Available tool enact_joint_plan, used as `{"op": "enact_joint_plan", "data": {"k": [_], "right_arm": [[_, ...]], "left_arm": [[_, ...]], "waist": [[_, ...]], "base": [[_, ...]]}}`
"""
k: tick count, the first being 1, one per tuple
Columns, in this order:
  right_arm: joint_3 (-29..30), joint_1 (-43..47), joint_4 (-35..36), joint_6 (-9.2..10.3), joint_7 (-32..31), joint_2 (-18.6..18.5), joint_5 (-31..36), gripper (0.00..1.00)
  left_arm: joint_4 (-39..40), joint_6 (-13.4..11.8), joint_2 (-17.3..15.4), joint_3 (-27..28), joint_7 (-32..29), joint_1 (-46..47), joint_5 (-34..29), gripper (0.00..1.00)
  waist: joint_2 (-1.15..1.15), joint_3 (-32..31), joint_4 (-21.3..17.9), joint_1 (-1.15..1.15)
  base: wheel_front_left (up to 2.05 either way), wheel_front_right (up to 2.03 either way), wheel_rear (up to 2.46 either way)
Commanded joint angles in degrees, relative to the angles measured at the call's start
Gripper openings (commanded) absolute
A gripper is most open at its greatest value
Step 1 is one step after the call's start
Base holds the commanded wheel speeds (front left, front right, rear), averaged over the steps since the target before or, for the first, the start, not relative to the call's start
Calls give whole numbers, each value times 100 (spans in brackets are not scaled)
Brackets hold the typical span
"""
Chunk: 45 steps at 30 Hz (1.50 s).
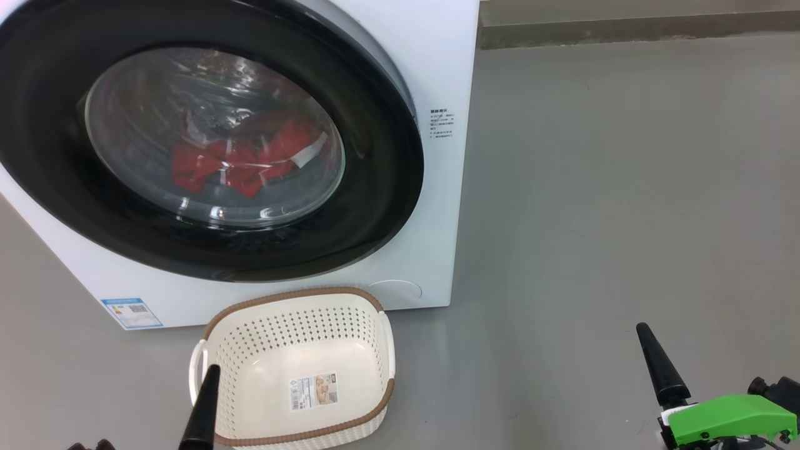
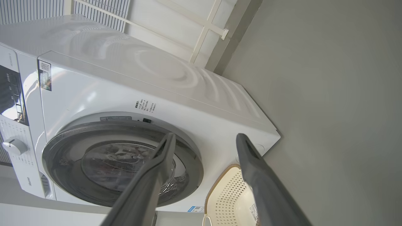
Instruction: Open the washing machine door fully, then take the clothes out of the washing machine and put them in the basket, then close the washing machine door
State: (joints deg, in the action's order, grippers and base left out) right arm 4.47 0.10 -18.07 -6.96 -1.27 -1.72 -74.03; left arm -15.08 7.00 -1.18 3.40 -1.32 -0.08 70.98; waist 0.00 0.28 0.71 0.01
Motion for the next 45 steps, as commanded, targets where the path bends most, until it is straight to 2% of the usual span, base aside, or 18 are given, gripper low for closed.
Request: {"op": "enact_joint_plan", "data": {"k": [1, 21, 45], "right_arm": [[-61, -64, 173, -17, 64, -88, 127, 100], [-356, 31, 212, -25, 417, -132, 1519, 100], [-681, 132, 196, -34, 804, -204, 2819, 100]], "left_arm": [[184, -5, -74, 34, 72, 68, -157, 100], [395, -148, -112, -140, 424, -92, -1709, 100], [638, -237, -123, -174, 811, -261, -3336, 100]], "waist": [[0, 0, 1, -1], [0, 19, 36, -1], [0, 26, 43, -1]], "base": [[0, 0, 0], [0, 0, 0], [0, 0, 0]]}}
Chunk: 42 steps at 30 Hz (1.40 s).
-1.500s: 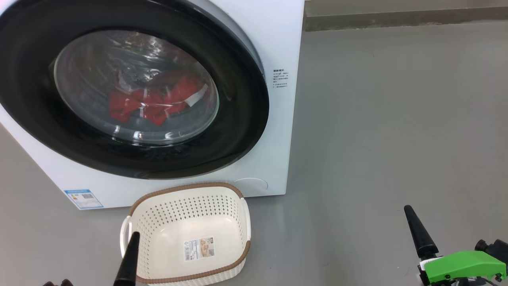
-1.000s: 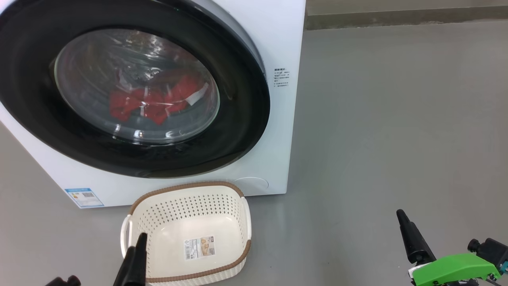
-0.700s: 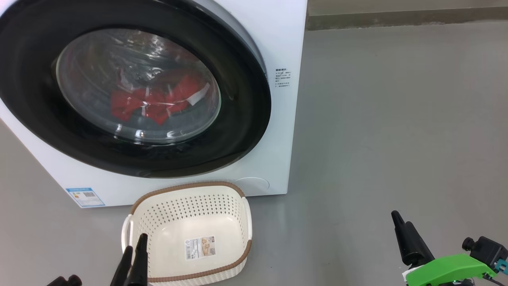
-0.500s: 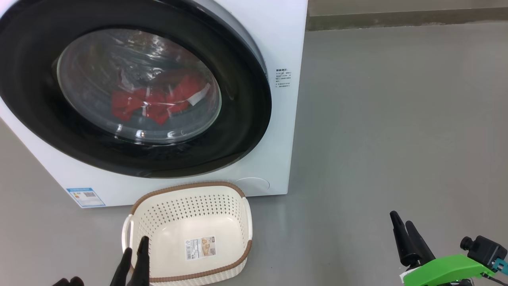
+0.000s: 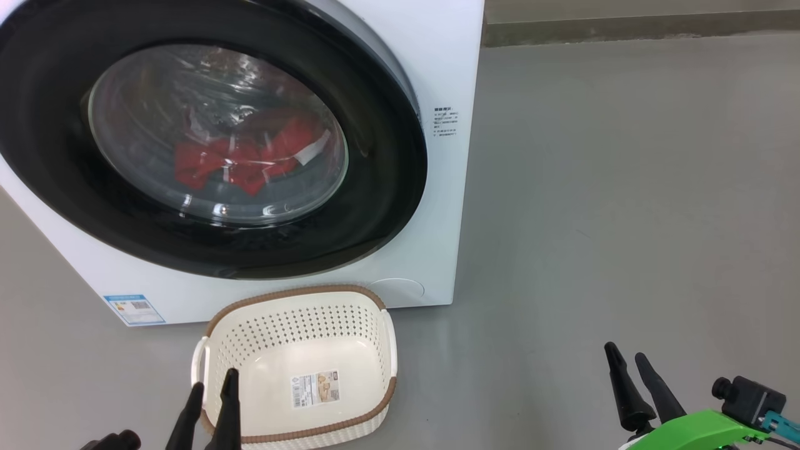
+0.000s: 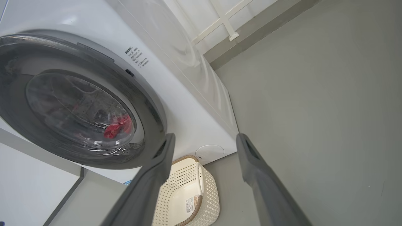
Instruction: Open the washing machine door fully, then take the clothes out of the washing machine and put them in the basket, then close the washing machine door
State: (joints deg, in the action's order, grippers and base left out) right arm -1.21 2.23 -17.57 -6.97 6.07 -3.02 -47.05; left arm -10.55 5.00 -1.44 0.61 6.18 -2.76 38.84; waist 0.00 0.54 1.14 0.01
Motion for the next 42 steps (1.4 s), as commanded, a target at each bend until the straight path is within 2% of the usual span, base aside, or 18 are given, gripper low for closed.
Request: {"op": "enact_joint_plan", "data": {"k": [1, 34, 42], "right_arm": [[-126, -81, 147, -33, 87, -75, 177, 100], [-196, 146, 488, -46, 625, -97, 2106, 100], [-23, 266, 592, -49, 760, -72, 2559, 100]], "left_arm": [[196, -39, -97, 107, 78, 0, -189, 100], [487, -97, -126, 120, 615, -194, -2201, 100], [451, -42, -135, 130, 749, -207, -2620, 100]], "waist": [[0, 2, 1, 0], [0, 71, 8, 0], [0, 120, 50, 0]], "base": [[0, 0, 0], [0, 0, 0], [0, 0, 0]]}}
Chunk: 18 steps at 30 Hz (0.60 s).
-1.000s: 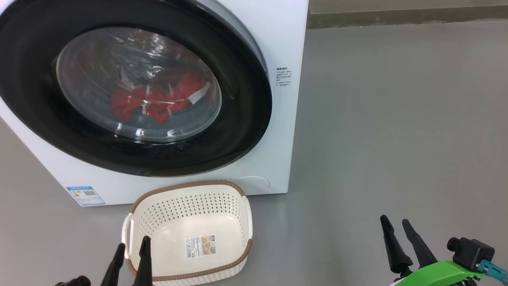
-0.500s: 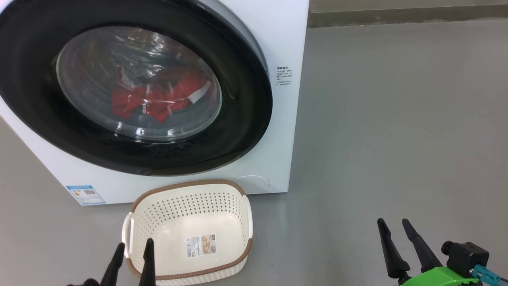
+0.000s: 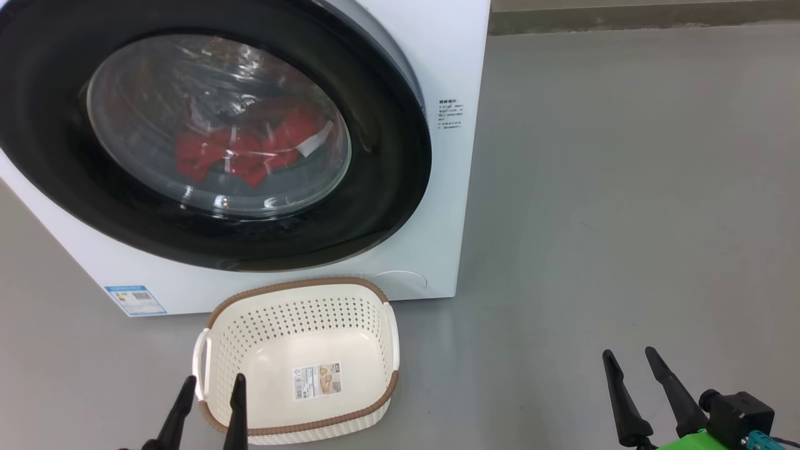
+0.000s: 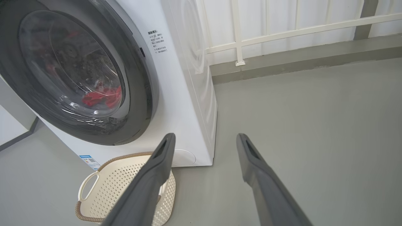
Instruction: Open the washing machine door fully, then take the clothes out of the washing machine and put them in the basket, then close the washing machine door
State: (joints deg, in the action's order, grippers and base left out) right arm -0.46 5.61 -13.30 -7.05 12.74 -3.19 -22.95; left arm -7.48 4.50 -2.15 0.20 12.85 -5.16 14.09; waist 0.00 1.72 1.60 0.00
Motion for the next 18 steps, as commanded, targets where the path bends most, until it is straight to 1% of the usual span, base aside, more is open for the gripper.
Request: {"op": "enact_joint_plan", "data": {"k": [1, 8, 18], "right_arm": [[-93, -58, 171, -41, 110, -52, 208, 100], [-62, 7, 214, -44, 226, -32, 522, 100], [34, 19, 199, -44, 226, -5, 346, 100]], "left_arm": [[136, 15, -66, 181, 99, 30, -205, 100], [72, 93, -73, 237, 215, -68, -561, 100], [-87, 190, -73, 216, 215, -57, -366, 100]], "waist": [[0, 2, 7, 0], [0, -57, -32, 0], [0, -42, -69, 0]], "base": [[0, 0, 0], [0, 0, 0], [0, 0, 0]]}}
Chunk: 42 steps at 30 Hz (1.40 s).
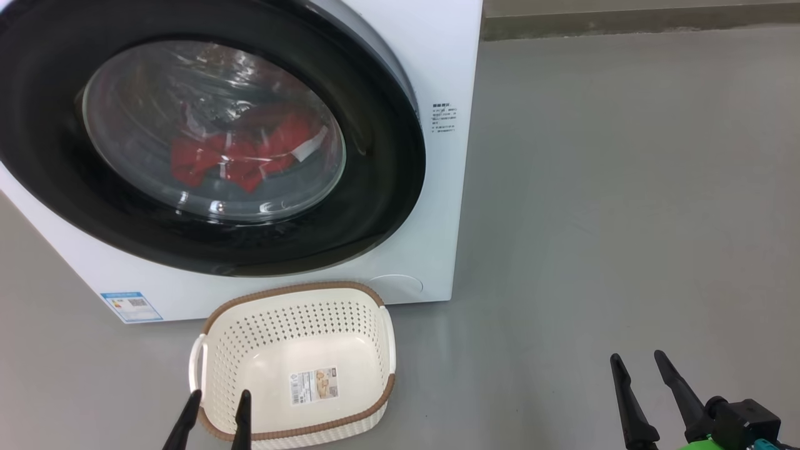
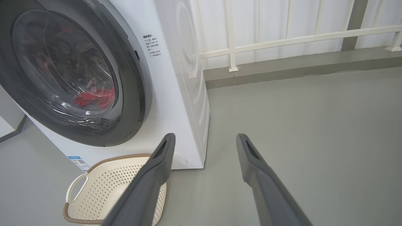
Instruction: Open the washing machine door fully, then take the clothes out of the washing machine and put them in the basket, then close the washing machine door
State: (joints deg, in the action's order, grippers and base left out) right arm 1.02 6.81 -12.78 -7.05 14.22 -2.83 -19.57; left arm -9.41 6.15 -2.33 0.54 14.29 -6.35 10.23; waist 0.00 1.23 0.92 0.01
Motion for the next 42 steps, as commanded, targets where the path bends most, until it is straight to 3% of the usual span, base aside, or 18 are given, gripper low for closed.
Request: {"op": "enact_joint_plan", "data": {"k": [1, 11, 12, 14, 29, 37, 42], "right_arm": [[-108, -104, 153, -44, 78, -40, 4, 100], [-225, -117, 184, -44, 78, -30, -151, 100], [-306, -140, 169, -44, 78, -30, -244, 44], [-510, -243, 144, -44, 78, -54, -512, 0], [-1564, -2411, 176, -44, 78, -570, -2774, 0], [-2192, -3930, -32, -44, 78, -1061, -3574, 0], [-2534, -4634, -188, -44, -93, -1404, -4433, 0]], "left_arm": [[98, 31, -54, 182, 71, 69, 26, 100], [92, 62, -54, 173, 71, 116, 14, 100], [98, 63, -54, 173, 71, 120, 16, 100], [111, 65, -54, 177, 71, 126, 23, 100], [240, 101, -54, -42, 71, 575, 59, 100], [226, 124, -54, -205, 71, 1052, 173, 100], [173, 130, -54, -319, 71, 1284, 262, 100]], "waist": [[0, 9, -1, 0], [0, -2, 4, 0], [0, -1, 2, 0], [0, 6, -10, 0], [0, 755, 262, 0], [0, 1454, 574, 0], [0, 1719, 765, 0]], "base": [[0, 0, 0], [0, 0, 0], [0, 0, 0], [0, 0, 0], [0, 0, 0], [0, 0, 0], [0, 0, 0]]}}
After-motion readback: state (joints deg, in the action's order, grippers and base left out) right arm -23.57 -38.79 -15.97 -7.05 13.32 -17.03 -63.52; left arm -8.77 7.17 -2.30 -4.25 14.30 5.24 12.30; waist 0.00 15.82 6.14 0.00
